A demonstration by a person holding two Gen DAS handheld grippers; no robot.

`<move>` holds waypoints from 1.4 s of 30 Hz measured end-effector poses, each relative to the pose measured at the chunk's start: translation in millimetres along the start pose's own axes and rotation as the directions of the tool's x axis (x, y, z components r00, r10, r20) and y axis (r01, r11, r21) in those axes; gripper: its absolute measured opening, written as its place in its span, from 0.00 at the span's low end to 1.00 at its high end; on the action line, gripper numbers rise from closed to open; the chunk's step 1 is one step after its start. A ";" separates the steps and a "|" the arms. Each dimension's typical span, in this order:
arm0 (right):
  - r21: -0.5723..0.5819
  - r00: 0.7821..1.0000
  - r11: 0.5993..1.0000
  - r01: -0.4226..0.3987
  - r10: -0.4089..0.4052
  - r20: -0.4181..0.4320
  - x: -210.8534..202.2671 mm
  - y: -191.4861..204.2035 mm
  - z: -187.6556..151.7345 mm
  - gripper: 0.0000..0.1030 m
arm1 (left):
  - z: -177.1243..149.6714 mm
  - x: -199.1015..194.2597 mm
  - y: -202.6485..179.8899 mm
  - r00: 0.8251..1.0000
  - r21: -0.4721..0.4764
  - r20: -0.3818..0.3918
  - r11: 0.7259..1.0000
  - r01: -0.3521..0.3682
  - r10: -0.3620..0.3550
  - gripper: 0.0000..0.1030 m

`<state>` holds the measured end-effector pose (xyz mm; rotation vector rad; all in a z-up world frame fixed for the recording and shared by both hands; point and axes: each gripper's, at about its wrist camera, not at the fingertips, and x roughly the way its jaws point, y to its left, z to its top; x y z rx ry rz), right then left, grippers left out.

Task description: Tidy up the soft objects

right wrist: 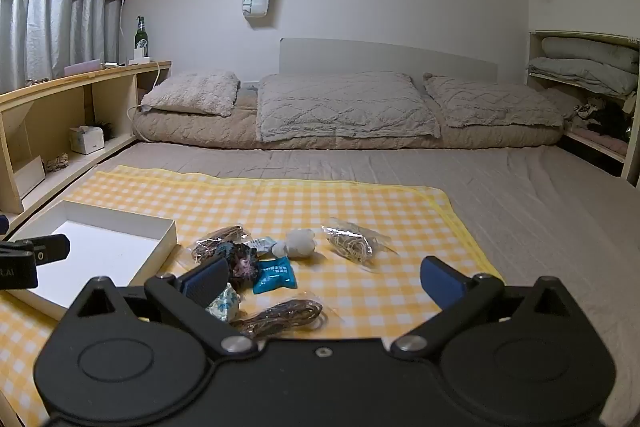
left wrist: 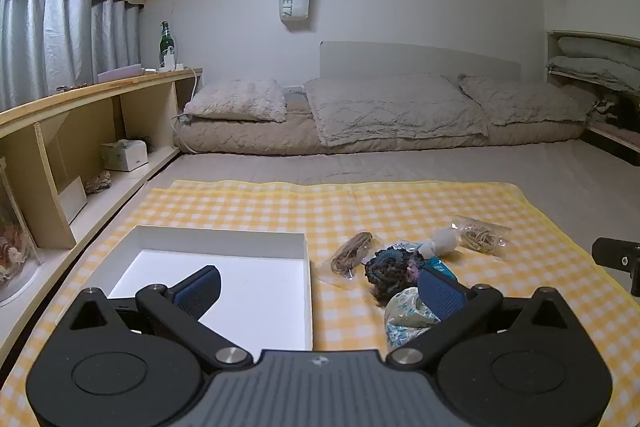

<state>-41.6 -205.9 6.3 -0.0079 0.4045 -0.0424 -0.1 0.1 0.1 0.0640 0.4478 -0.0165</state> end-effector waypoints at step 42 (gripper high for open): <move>0.004 1.000 1.000 -0.005 0.005 -0.012 1.8 4.6 -3.5 1.00 | -9.9 6.0 2.3 1.000 0.010 -0.010 1.000 -0.005 0.005 1.00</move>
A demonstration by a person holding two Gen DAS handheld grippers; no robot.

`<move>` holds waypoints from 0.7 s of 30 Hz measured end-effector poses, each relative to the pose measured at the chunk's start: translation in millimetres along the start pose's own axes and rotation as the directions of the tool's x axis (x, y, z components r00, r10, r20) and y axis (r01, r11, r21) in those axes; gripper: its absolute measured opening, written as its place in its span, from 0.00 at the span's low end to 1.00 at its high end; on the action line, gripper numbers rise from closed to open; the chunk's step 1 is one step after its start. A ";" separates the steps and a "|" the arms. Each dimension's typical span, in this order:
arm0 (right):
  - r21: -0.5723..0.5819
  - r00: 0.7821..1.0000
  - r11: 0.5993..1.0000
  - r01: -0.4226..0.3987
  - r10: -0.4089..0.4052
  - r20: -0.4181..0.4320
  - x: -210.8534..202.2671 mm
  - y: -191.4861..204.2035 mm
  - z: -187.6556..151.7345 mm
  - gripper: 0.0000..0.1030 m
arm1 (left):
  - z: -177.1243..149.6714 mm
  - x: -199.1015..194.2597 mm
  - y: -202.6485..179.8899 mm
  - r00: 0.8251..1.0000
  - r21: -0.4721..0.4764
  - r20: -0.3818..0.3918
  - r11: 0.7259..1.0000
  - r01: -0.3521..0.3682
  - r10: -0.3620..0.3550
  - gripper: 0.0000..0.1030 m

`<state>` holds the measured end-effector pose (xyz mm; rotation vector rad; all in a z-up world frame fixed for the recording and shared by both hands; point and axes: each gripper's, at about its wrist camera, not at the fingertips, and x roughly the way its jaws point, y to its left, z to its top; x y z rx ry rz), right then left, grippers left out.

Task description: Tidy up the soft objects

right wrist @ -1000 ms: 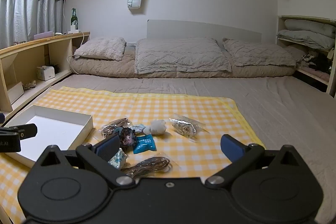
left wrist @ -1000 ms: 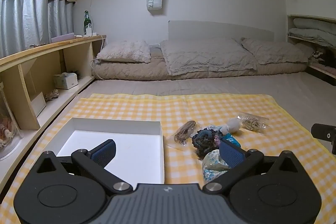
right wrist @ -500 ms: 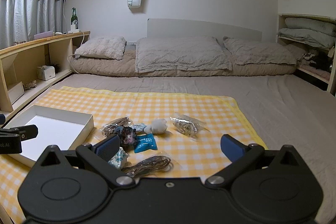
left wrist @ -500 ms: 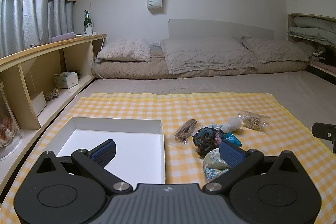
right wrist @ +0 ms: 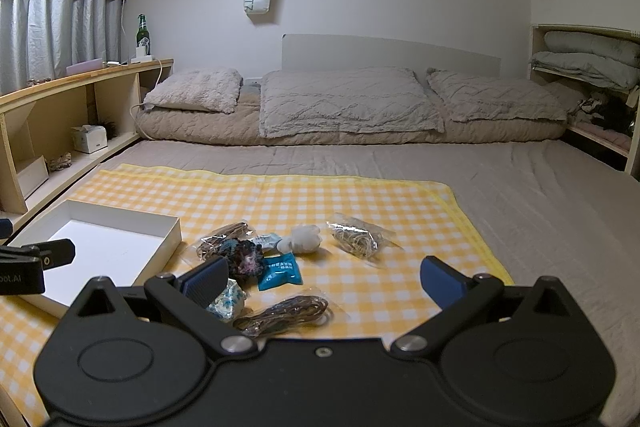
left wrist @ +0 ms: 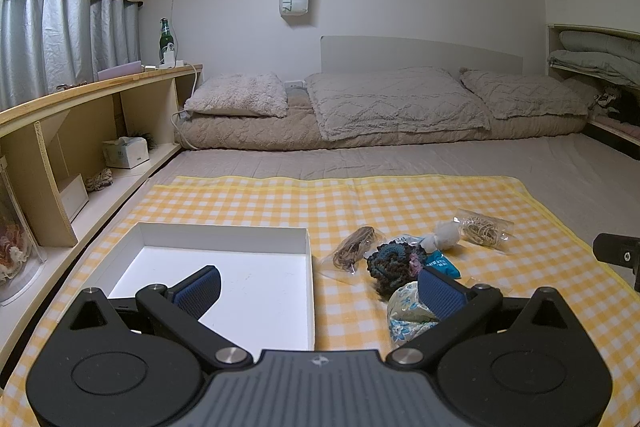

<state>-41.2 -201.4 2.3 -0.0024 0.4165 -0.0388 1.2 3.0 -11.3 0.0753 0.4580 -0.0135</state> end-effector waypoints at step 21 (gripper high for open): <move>0.006 1.000 1.000 -0.003 0.003 -0.005 0.9 -3.4 2.8 1.00 | -0.7 2.6 -1.2 1.000 0.000 -0.003 1.000 0.000 0.000 1.00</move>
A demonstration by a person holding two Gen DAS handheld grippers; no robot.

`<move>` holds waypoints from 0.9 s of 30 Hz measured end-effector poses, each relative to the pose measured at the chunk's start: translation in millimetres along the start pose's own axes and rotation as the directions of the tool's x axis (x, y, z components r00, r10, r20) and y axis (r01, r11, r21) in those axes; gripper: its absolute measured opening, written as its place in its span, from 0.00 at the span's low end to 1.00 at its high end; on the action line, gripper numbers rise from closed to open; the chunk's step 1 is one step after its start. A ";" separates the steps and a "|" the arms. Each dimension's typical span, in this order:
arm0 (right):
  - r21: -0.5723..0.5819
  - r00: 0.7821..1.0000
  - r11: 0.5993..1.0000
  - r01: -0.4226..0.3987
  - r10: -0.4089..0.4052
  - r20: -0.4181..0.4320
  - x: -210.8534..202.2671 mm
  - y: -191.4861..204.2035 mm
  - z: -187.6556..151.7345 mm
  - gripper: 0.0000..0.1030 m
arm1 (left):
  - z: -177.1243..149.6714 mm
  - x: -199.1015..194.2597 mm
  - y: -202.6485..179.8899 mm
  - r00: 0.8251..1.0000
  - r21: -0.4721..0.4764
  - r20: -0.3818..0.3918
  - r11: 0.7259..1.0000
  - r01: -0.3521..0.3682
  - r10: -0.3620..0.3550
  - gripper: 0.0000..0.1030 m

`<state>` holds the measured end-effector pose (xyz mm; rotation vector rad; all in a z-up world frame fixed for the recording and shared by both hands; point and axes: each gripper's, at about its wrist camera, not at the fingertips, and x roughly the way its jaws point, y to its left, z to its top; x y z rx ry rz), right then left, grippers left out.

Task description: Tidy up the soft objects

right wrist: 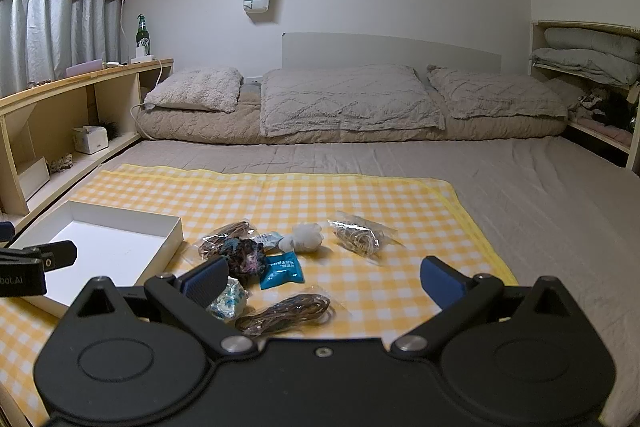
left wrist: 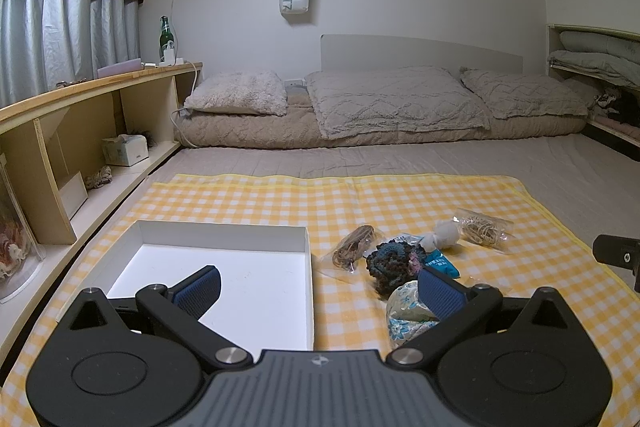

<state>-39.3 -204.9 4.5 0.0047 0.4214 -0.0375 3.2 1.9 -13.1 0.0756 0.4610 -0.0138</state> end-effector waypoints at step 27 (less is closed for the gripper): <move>0.005 1.000 1.000 -0.003 0.004 -0.003 1.2 -2.8 0.7 1.00 | -0.3 -0.6 0.7 1.000 0.000 -0.002 1.000 0.001 -0.001 1.00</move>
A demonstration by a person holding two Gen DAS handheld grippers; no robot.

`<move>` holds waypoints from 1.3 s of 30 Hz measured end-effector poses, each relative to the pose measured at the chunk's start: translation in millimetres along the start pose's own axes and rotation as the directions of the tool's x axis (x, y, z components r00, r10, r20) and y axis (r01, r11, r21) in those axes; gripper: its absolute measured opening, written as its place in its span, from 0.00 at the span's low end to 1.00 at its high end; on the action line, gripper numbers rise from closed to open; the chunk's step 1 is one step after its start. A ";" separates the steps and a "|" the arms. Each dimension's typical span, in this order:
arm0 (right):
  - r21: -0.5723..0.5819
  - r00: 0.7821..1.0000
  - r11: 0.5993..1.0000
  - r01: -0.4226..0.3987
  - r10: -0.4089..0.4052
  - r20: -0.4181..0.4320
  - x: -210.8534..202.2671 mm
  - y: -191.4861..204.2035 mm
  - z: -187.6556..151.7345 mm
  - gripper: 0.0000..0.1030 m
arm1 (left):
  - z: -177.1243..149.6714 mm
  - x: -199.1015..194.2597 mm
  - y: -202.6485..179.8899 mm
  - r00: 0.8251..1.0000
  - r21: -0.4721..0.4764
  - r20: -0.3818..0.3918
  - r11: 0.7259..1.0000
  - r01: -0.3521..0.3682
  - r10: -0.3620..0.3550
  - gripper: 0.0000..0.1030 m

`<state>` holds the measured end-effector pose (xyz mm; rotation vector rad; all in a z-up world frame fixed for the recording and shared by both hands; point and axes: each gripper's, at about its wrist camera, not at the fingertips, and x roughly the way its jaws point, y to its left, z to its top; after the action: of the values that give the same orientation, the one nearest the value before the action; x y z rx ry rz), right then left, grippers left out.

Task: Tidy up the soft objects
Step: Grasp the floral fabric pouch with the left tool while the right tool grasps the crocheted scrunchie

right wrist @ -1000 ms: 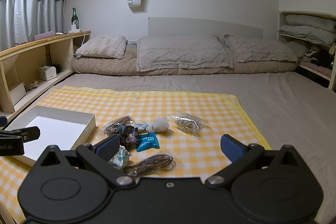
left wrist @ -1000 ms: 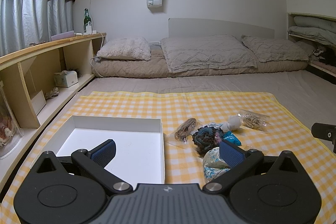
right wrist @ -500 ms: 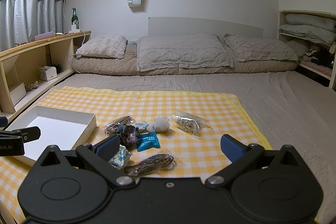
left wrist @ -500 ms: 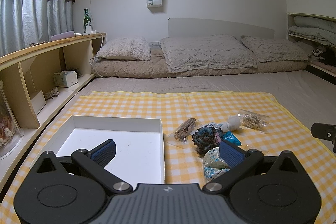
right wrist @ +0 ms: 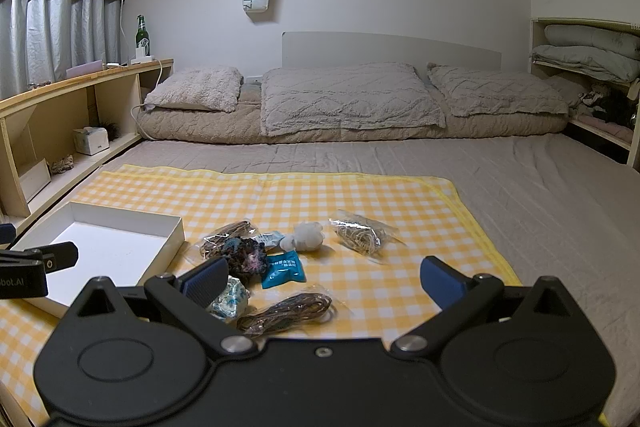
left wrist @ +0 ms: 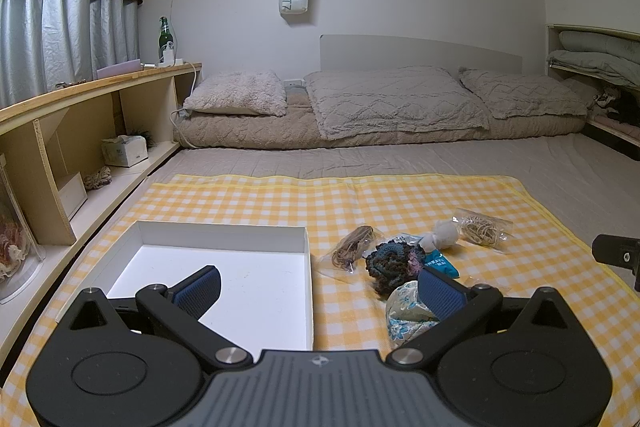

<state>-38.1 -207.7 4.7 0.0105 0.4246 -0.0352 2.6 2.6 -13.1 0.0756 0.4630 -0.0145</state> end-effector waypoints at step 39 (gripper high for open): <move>-0.091 0.998 0.996 -0.026 0.031 0.055 58.0 -2.6 106.7 1.00 | 31.9 92.2 -63.3 0.962 -0.024 -0.198 0.982 0.185 -0.186 1.00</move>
<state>58.6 -214.0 78.0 -0.0736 0.3697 0.0114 97.3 -62.6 -30.2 0.0283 0.6702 -0.1913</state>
